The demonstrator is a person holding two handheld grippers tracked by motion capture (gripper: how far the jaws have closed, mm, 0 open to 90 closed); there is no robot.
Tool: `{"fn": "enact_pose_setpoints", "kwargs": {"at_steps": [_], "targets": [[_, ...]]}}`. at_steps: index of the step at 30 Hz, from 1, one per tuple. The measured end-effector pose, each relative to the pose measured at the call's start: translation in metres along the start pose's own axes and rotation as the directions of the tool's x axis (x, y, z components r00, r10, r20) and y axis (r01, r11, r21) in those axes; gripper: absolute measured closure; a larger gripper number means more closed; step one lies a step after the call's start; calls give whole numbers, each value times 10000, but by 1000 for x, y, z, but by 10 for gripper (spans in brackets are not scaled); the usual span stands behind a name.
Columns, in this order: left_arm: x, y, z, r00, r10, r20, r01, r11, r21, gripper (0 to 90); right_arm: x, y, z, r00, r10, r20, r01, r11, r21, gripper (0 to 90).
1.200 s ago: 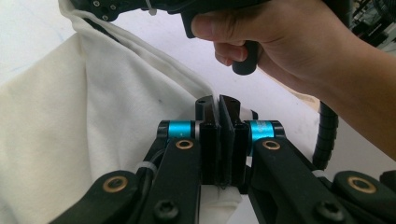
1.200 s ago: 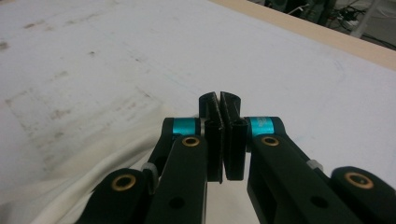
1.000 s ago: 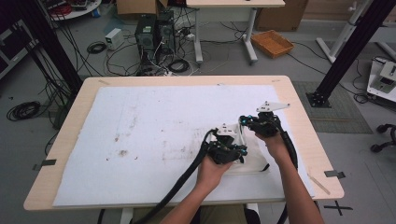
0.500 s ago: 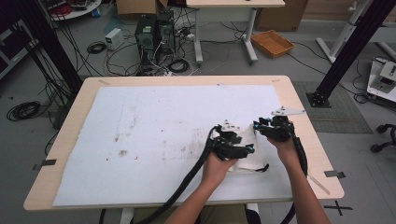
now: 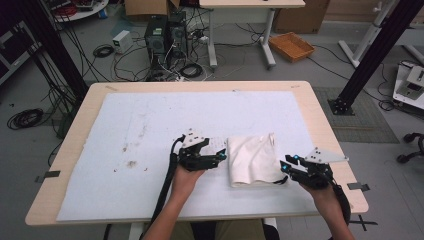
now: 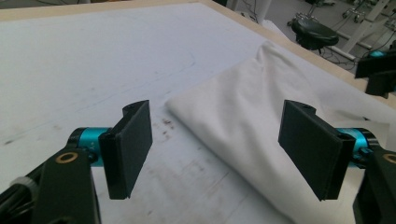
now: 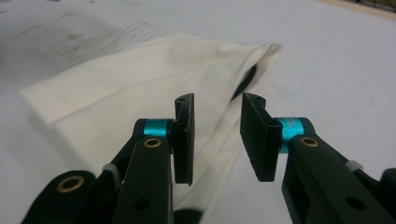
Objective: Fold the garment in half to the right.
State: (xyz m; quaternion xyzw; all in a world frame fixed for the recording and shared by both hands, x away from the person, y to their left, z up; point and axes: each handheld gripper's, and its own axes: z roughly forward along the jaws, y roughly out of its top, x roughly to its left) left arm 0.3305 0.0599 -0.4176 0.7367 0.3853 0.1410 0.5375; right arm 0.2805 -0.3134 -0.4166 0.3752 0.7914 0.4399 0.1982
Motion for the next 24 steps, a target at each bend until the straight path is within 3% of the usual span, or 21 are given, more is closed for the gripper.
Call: {"fn": "enact_pose_setpoints", "kwargs": {"at_steps": [5, 6, 7, 8, 9, 13, 15, 20, 21, 22, 24], "targets": [[20, -15, -22, 9993, -110, -359, 109, 9999, -5, 260, 14, -11, 8, 9998, 154, -144, -143, 9973, 723, 645], [23, -17, -26, 9990, -127, -420, 128, 9999, 9, 260, 16, -15, 13, 9997, 241, -80, -229, 9923, 1220, 723], [26, -19, -30, 9986, -145, -512, 146, 9999, 20, 260, 16, -15, 13, 9997, 241, -80, -229, 9923, 1220, 723], [29, -21, -34, 9984, -182, -542, 182, 9998, 4, 260, 16, -16, 14, 9995, 311, -96, -293, 9882, 1504, 824], [31, -23, -38, 9981, -208, -582, 208, 9998, -5, 260, 15, -17, 15, 9989, 396, -234, -353, 9860, 1630, 854], [39, -30, -53, 9977, -161, -663, 164, 9999, 33, 260, 13, -16, 7, 9992, 376, -136, -355, 9913, 1270, 886], [42, -33, -59, 9973, -204, -703, 204, 9998, -13, 260, 9, -16, -9, 9985, 353, 421, -387, 9958, 835, 888], [49, -39, -69, 9960, -351, -828, 347, 9994, -68, 260, 7, -20, -12, 9970, 512, 584, -572, 9926, 1068, 887], [51, -40, -72, 9952, -437, -876, 431, 9990, -91, 260, 7, -27, -10, 9967, 569, 577, -645, 9879, 1411, 886], [52, -40, -72, 9952, -422, -882, 414, 9991, -101, 260, 7, -32, -7, 9967, 325, 741, -447, 9846, 1688, 839], [53, -41, -75, 9949, -475, -890, 463, 9988, -148, 260, 6, -31, -9, 9934, 592, 983, -746, 9841, 1611, 638]]}}
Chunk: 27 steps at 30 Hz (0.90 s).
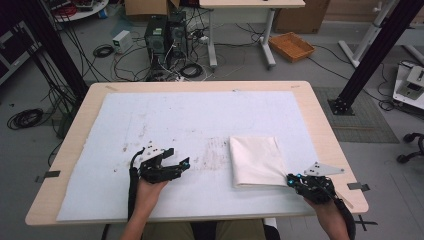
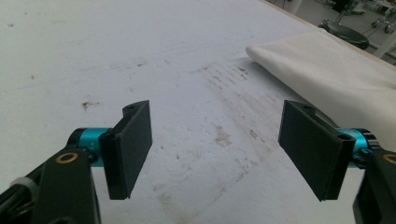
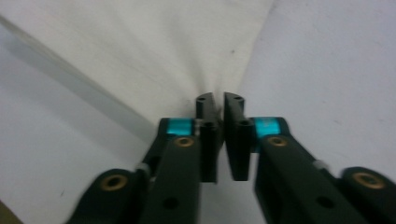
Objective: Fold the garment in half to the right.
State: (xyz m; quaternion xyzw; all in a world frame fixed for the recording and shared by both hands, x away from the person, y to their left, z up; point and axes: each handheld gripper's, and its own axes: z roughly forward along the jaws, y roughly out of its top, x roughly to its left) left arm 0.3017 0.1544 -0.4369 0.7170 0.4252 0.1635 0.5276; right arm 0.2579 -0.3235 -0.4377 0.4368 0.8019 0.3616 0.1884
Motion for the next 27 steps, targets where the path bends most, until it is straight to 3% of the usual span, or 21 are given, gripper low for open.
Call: {"fn": "enact_pose_setpoints", "kwargs": {"at_steps": [1, 4, 7, 8, 9, 10, 14, 15, 17, 20, 23, 24, 25, 27], "targets": [[1, 0, -1, 10000, 4, 42, -4, 10000, -7, 260, 0, 2, -5, 9995, 212, 238, -206, 9994, -271, 624], [2, 0, -4, 10000, -29, 50, 30, 10000, -83, 260, 8, 17, -20, 9996, 285, 35, -276, 9877, -1537, 584], [4, 0, -5, 9999, -87, 97, 88, 9999, -110, 260, 32, 34, -16, 9979, -302, -565, 193, 9826, -1846, 587], [4, 0, -5, 9999, -111, 118, 112, 9999, -111, 260, 47, 42, -7, 9929, -680, -974, 487, 9809, -1884, 594], [4, 0, -5, 9999, -111, 118, 112, 9999, -111, 260, 47, 42, -7, 9929, -680, -974, 487, 9809, -1884, 594], [4, -1, -6, 9998, -74, 201, 76, 9999, -95, 260, 70, 51, 17, 9821, -1179, -1469, 934, 9821, -1634, 632], [5, -2, -6, 9995, -104, 294, 106, 9999, -52, 260, 89, 56, 52, 9706, -1375, -1975, 1190, 9876, -1027, 664], [5, -2, -6, 9995, -104, 294, 106, 9999, -52, 260, 89, 56, 52, 9706, -1375, -1975, 1190, 9876, -1027, 664], [6, -2, -7, 9995, -80, 303, 81, 10000, -46, 260, 98, 56, 68, 9559, -1552, -2492, 1495, 9879, -418, 690], [7, -2, -6, 9996, -137, 265, 138, 9999, -45, 260, 107, 52, 71, 9420, -1903, -2766, 1855, 9817, -437, 676], [7, -2, -6, 9995, -169, 254, 171, 9998, -68, 260, 102, 52, 63, 9426, -1751, -2843, 1643, 9845, -616, 659], [7, -2, -6, 9995, -166, 252, 168, 9998, -71, 260, 92, 51, 46, 9531, -1535, -2607, 1313, 9862, -1007, 659], [7, -2, -6, 9996, -159, 250, 161, 9998, -67, 260, 85, 48, 37, 9635, -1492, -2221, 1274, 9858, -1092, 667], [7, -2, -6, 9995, -157, 265, 159, 9998, -73, 260, 85, 48, 37, 9635, -1492, -2221, 1274, 9858, -1092, 667]]}}
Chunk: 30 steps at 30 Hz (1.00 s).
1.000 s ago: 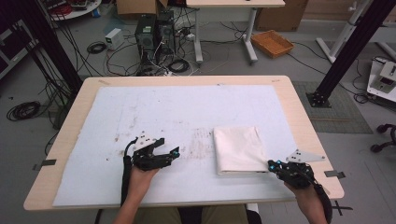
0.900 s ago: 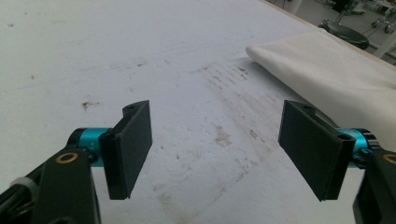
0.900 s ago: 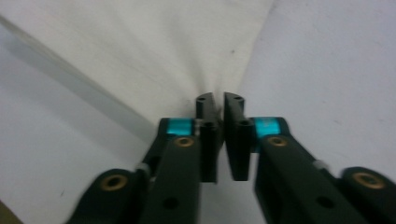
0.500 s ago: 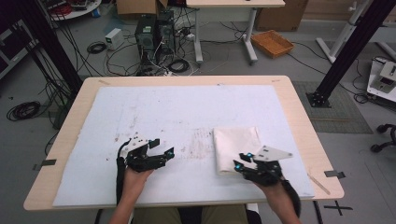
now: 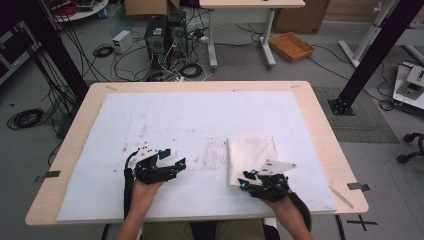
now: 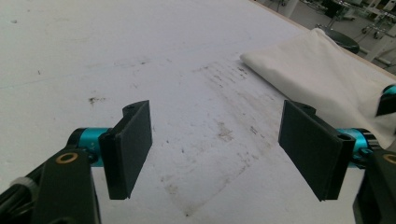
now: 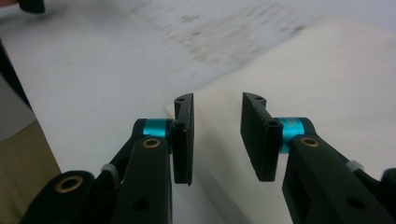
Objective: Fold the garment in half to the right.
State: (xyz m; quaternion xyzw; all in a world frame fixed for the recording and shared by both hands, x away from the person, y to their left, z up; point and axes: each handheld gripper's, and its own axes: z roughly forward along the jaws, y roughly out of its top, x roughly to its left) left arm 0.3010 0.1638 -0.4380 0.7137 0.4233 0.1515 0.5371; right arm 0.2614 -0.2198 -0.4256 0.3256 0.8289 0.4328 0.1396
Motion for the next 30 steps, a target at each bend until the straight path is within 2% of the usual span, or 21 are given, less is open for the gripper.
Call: {"fn": "enact_pose_setpoints", "kwargs": {"at_steps": [1, 2, 3, 6, 7, 11, 12, 13, 14, 17, 18, 19, 20, 21, 23, 24, 26, 27, 28, 29, 30], "targets": [[0, 0, 0, 10000, 9, -22, -9, 10000, 25, 260, -6, -4, -10, 9980, -35, 638, 31, 10000, 69, 683], [0, 0, 0, 10000, 9, -22, -9, 10000, 25, 260, -6, -4, -10, 9980, -35, 638, 31, 10000, 69, 683], [0, 0, 1, 10000, 14, -28, -14, 10000, 2, 260, -40, -34, -36, 9709, 334, 2372, -595, 9928, 1039, 682], [0, 1, 1, 10000, 43, -32, -43, 10000, -33, 260, -46, -44, -39, 9718, 409, 2322, -681, 9916, 1104, 677], [1, 2, 0, 10000, 27, -58, -27, 10000, -82, 260, -48, -47, -43, 9783, 338, 2042, -533, 9944, 908, 642], [2, 2, -1, 10000, 1, -78, -2, 9999, -112, 260, -52, -38, -45, 9799, 613, 1897, -706, 9966, 428, 558], [2, 2, -1, 10000, -30, -64, 29, 9999, -143, 260, -63, -21, -41, 9776, 613, 2014, -570, 9980, -270, 499], [3, 3, -1, 10000, -6, -57, 5, 9999, -134, 260, -63, -21, -41, 9776, 613, 2014, -570, 9980, -270, 499], [3, 3, -1, 10000, 2, -80, -3, 9999, -124, 260, -74, -4, -28, 9761, 626, 2083, -555, 9977, -400, 497], [5, 4, -2, 9999, -47, -98, 45, 9998, -204, 258, -88, 13, -10, 9768, 928, 1932, -887, 9956, -298, 503], [5, 4, -3, 10000, -27, -85, 25, 9998, -199, 257, -99, 24, 11, 9765, 1016, 1898, -1024, 9947, -58, 520], [6, 5, -4, 9999, 0, -116, -2, 9998, -200, 257, -99, 24, 11, 9765, 1016, 1898, -1024, 9947, -58, 520], [8, 5, -4, 9999, -19, -130, 16, 9998, -218, 256, -104, 25, 21, 9739, 1021, 2027, -1109, 9933, 326, 522], [9, 5, -5, 9999, -10, -122, 7, 9997, -233, 256, -113, 22, 35, 9672, 1109, 2287, -1388, 9842, 1097, 521], [11, 5, -7, 9999, 25, -144, -29, 9997, -252, 256, -118, 20, 39, 9661, 1240, 2266, -1547, 9802, 1233, 513], [13, 5, -8, 9999, 34, -124, -37, 9997, -245, 256, -120, 18, 38, 9665, 1316, 2203, -1580, 9817, 1065, 500], [14, 5, -10, 9999, 58, -107, -62, 9995, -325, 256, -122, 18, 33, 9599, 1466, 2390, -1738, 9800, 970, 405], [15, 5, -12, 9999, 112, -85, -115, 9993, -350, 256, -121, 16, 21, 9567, 1884, 2218, -2025, 9783, 427, 363], [16, 5, -13, 9999, 111, -67, -114, 9990, -428, 257, -119, 15, 14, 9561, 1918, 2214, -1970, 9804, 18, 330], [16, 5, -15, 9998, 194, -58, -196, 9988, -456, 257, -119, 15, 14, 9561, 1918, 2214, -1970, 9804, 18, 330], [16, 5, -16, 9997, 245, 22, -244, 9984, -510, 257, -116, 13, 6, 9538, 1926, 2307, -1883, 9813, -409, 278]]}}
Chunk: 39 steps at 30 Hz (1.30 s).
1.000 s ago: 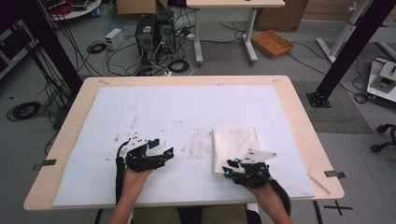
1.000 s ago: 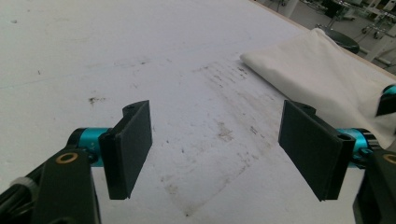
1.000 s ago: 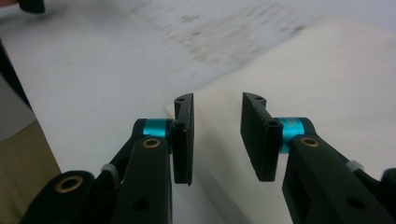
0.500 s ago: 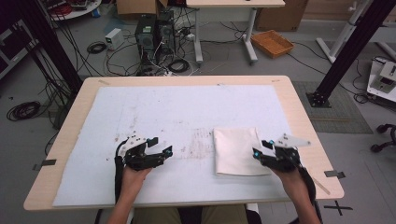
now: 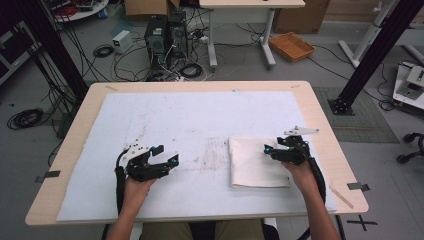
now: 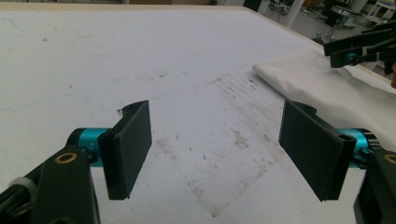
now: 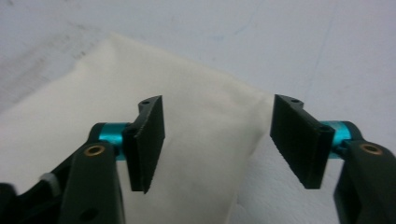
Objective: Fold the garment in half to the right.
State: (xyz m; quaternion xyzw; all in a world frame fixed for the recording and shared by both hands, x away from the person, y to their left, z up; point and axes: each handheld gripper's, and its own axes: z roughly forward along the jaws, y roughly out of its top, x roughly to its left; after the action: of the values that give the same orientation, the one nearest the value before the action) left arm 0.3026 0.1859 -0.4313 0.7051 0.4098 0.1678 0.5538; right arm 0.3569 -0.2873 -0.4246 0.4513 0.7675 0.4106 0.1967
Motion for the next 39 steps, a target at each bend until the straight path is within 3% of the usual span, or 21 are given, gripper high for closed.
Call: {"fn": "enact_pose_setpoints", "kwargs": {"at_steps": [1, 2, 3, 4, 5, 6, 16, 24, 39], "targets": [[0, 0, 0, 10000, 0, 0, 0, 10000, 0, 256, 0, 0, 0, 10000, 0, 0, 0, 10000, 0, 278], [1, 0, -4, 9998, 184, 126, -182, 9996, -199, 256, 5, -9, -25, 9992, -352, 173, 367, 9950, -928, 203], [1, 0, -4, 9998, 184, 126, -182, 9996, -199, 256, 5, -9, -25, 9992, -352, 173, 367, 9950, -928, 203], [1, 0, -7, 9995, 279, 137, -274, 9991, -322, 256, 9, -14, -37, 9968, -787, 137, 797, 9914, -1034, 203], [1, 0, -7, 9995, 279, 137, -274, 9991, -322, 257, 9, -14, -37, 9968, -787, 137, 797, 9914, -1034, 203], [1, 0, -9, 9992, 362, 156, -357, 9988, -321, 257, 12, -20, -47, 9953, -946, 202, 963, 9883, -1180, 203], [6, -3, -23, 9992, 381, 93, -373, 9967, -727, 256, 17, -37, -82, 9956, -869, 356, 917, 9816, -1675, 203], [8, -5, -29, 9990, 441, 29, -436, 9940, -1005, 256, 14, -42, -81, 9962, -778, 398, 831, 9840, -1577, 203], [4, -9, -29, 9984, 531, 184, -509, 9931, -1059, 256, 14, -42, -78, 9957, -784, 497, 855, 9830, -1624, 203]]}}
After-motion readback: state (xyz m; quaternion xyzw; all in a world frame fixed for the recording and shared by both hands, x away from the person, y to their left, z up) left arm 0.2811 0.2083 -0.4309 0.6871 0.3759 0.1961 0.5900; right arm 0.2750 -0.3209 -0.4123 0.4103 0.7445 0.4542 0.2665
